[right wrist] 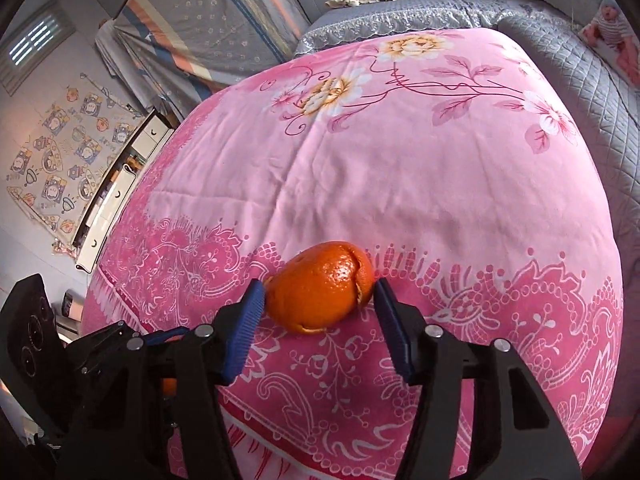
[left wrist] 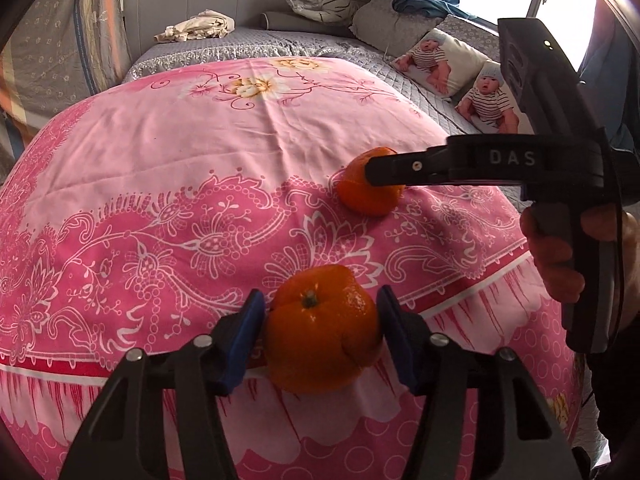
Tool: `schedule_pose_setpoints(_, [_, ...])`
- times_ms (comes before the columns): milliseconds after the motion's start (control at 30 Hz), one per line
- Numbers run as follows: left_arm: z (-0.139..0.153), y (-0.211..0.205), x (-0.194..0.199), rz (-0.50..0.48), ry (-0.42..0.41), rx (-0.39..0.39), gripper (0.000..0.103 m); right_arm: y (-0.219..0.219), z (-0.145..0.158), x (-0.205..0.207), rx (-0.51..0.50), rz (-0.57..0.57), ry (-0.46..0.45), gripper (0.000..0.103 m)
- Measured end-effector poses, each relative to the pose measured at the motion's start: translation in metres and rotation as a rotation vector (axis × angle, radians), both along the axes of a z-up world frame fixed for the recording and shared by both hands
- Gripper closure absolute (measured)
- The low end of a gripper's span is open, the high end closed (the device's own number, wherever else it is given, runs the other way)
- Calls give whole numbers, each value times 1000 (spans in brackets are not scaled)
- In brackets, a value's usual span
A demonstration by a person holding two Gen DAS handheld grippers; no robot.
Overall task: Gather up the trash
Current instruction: 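Grasp an orange with the right gripper while the left gripper grasps the other orange, then carry the oranges in both grippers to the yellow bin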
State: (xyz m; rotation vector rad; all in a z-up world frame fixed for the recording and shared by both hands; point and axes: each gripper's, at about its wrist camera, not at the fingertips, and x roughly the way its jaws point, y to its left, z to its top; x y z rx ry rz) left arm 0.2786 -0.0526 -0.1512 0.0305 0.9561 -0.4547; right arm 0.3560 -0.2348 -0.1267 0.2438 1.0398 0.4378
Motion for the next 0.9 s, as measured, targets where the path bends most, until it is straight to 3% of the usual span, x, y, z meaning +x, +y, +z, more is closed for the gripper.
schedule_pose_setpoints(233, [2,2,-2,10,-4,1,63,7,-1,1,-24,5,0,61])
schedule_pose_setpoints(467, [12,8,-9,10,-12,-17,65,0,11,-4,2,-15,-24,66])
schedule_pose_setpoints(700, [38,15,-26,21,-68,-50,65,-20,43,-24,51,-48,-79,67])
schedule_pose_setpoints(900, [68,19,-47,70,-163,-86,65,-45,70,-65,87,-107,-156,67])
